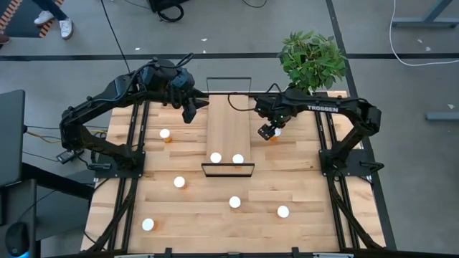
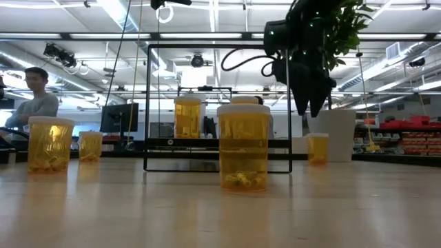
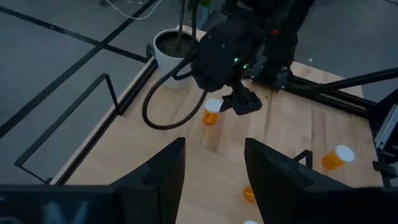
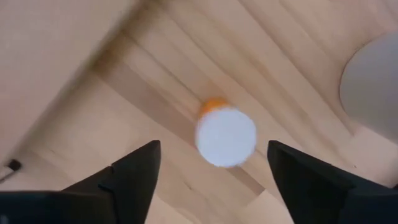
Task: Pick and place medicine bottles onto shelf by color
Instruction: Put the orange pill bottle on the shelf aligned with the other orange pill bottles
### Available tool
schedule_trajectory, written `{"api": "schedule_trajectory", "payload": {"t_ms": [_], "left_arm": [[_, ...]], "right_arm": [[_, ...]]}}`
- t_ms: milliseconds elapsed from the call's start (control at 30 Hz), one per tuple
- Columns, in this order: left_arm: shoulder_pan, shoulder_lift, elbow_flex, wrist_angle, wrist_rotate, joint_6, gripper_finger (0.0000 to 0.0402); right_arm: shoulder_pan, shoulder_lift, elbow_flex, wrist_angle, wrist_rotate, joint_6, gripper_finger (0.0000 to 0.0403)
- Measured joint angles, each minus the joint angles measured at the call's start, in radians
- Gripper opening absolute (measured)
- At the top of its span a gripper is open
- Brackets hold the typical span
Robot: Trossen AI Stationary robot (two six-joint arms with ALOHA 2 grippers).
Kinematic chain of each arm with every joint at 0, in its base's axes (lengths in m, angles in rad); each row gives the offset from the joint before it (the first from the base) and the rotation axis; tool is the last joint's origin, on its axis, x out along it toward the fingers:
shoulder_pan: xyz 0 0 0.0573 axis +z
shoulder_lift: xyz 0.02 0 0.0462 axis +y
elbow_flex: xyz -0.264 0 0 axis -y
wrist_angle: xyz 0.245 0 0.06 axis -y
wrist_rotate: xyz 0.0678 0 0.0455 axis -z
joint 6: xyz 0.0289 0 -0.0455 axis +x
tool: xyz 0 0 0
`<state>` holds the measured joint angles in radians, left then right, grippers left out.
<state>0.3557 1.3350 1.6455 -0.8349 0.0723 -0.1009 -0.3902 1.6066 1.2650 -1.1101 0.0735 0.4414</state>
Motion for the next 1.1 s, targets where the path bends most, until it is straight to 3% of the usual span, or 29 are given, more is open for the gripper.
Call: {"api": "schedule_trajectory", "payload": {"t_ms": [200,400,767,1100], "left_arm": [[0.000,0.000,0.000,0.000,0.000,0.000,0.0172],[0.000,0.000,0.000,0.000,0.000,0.000,0.0172],[0.000,0.000,0.000,0.000,-0.004,0.000,0.0172],[0.000,0.000,0.000,0.000,-0.011,-0.001,0.0172]], "right_arm": [[0.000,0.001,-0.074,0.003,-0.005,-0.019,0.0347],[-0.001,0.001,-0.124,0.074,-0.010,-0.011,0.0362],[-0.003,0.001,-0.211,0.180,0.008,0.026,0.0357],[-0.014,0.001,-0.250,0.230,-0.003,0.049,0.0316]]}}
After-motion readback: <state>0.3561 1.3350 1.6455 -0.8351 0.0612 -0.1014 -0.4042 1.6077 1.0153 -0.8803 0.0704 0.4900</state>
